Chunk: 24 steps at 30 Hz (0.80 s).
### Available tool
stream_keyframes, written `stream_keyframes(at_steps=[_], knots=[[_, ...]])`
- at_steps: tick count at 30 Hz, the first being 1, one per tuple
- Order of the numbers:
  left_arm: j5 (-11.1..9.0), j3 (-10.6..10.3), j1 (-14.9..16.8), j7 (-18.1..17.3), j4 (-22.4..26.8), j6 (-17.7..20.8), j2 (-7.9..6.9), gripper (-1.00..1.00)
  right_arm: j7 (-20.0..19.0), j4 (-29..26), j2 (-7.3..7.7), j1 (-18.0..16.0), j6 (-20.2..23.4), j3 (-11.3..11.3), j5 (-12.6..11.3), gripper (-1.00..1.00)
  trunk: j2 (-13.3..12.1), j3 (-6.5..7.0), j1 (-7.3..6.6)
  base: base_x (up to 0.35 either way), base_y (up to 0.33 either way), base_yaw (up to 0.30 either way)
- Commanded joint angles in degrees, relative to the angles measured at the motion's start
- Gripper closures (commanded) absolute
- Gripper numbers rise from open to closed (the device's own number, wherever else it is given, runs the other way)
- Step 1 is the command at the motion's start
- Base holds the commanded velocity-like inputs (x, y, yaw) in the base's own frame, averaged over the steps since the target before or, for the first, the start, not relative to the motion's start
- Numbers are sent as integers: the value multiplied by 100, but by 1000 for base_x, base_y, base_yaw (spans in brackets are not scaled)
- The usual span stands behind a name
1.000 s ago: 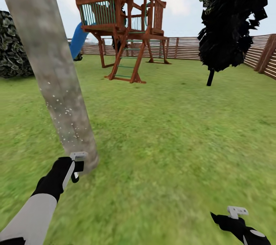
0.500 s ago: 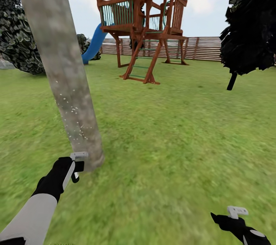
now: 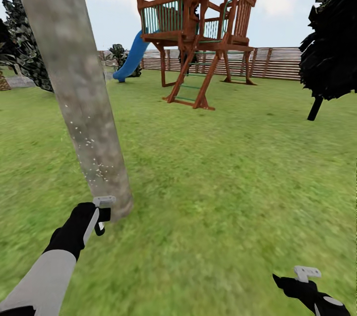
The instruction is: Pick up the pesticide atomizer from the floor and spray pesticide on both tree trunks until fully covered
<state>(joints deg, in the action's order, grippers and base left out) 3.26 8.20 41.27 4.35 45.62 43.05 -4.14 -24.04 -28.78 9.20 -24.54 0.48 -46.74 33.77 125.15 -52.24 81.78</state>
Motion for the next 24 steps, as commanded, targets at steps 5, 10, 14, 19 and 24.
stream_keyframes(at_steps=[5,10,14,19,24], knots=[[34,7,3,-11,8,30,1,100,-48,-5,-3,-7,5,-46,42,-100,3,-5,0,122,-268,6],[34,7,3,-9,8,32,1,100,-48,-5,-6,-7,5,-46,42,-100,3,-5,0,121,-268,173],[34,7,3,-6,8,35,1,100,-48,-5,-6,-7,5,-46,42,-100,3,-5,0,121,-268,272],[34,7,3,-7,8,36,4,100,-48,-5,-2,-7,5,-46,42,-100,3,-5,0,121,-268,276],[34,7,3,-5,8,37,6,100,-48,-5,-5,-7,5,-46,42,-100,3,-5,0,121,-268,213]])
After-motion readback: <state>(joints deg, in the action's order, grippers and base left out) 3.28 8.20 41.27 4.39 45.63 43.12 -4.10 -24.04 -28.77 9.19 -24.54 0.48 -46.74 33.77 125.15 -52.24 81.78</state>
